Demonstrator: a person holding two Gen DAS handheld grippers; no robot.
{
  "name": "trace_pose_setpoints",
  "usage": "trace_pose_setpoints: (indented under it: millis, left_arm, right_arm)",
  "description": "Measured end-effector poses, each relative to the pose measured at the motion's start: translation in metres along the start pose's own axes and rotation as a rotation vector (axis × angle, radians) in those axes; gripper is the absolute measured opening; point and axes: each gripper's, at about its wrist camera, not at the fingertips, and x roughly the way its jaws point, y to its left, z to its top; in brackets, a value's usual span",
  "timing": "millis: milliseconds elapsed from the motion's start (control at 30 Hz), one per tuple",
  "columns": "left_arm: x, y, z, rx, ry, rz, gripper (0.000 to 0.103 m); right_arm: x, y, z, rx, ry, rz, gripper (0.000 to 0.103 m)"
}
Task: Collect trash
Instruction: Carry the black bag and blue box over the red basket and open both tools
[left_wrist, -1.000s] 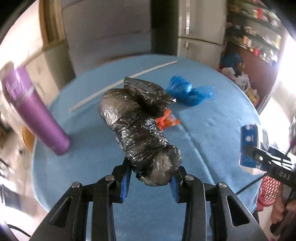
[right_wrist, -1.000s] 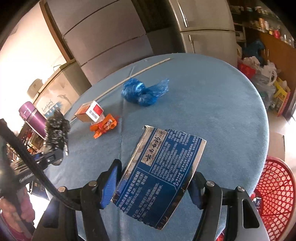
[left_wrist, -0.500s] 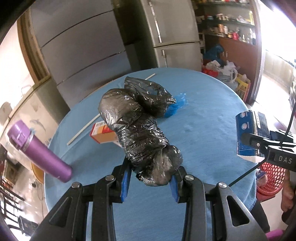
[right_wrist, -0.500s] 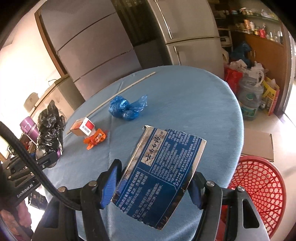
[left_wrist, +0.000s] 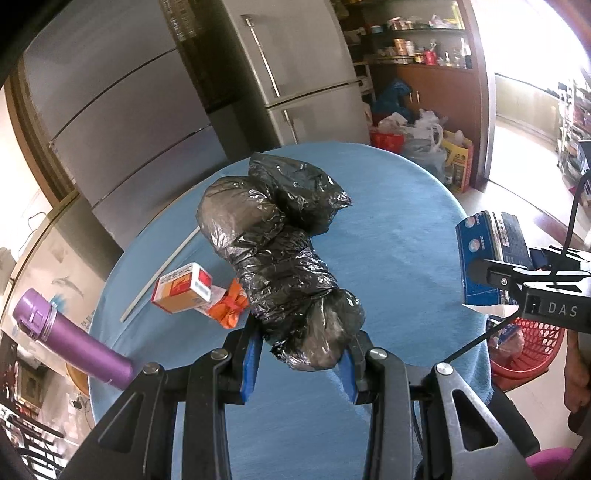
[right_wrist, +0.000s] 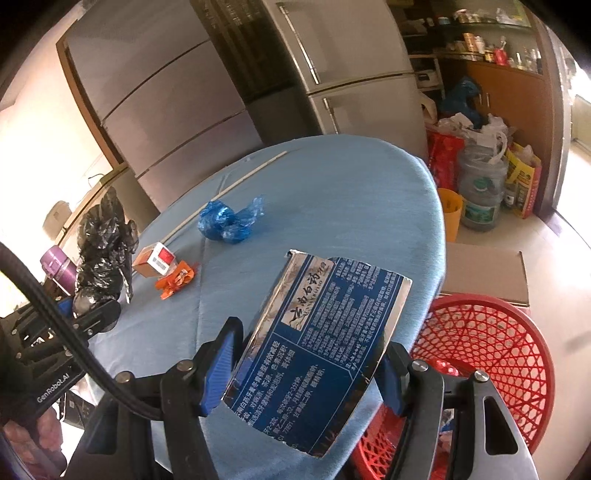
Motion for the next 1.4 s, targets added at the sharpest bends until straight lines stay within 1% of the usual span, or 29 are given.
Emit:
trace_pose_setpoints:
  millis: [267,533,700,1133,1300,1400]
  left_arm:
    - [-0.002,-0.017,0.004,0.041,-0.005,-0.011,0.038]
    - [-0.010,-0.034,0.006,0.084,-0.017,-0.040,0.038]
    - [-0.015,-0.046,0.008,0.118,-0.029,-0.060,0.038]
    - [-0.021,-0.074,0.012,0.189,-0.041,-0.084,0.038]
    - [-0.025,-0.086,0.011,0.228,-0.047,-0.119,0.038]
    - [-0.026,-0.095,0.010,0.256,-0.046,-0.160,0.038]
  right_arm:
    - [-0.010,-0.016,-0.002,0.024,-0.005,-0.016,0.069]
    - [-0.021,-0.035,-0.006,0.062,-0.015,-0.032,0.069]
    - [-0.028,-0.043,-0.007,0.070,-0.024,-0.045,0.069]
    - [-0.038,-0.060,-0.009,0.107,-0.034,-0.063,0.069]
    - [-0.039,-0.071,-0.010,0.135,-0.036,-0.082,0.069]
    - [-0.041,-0.081,-0.012,0.162,-0.034,-0.089,0.069]
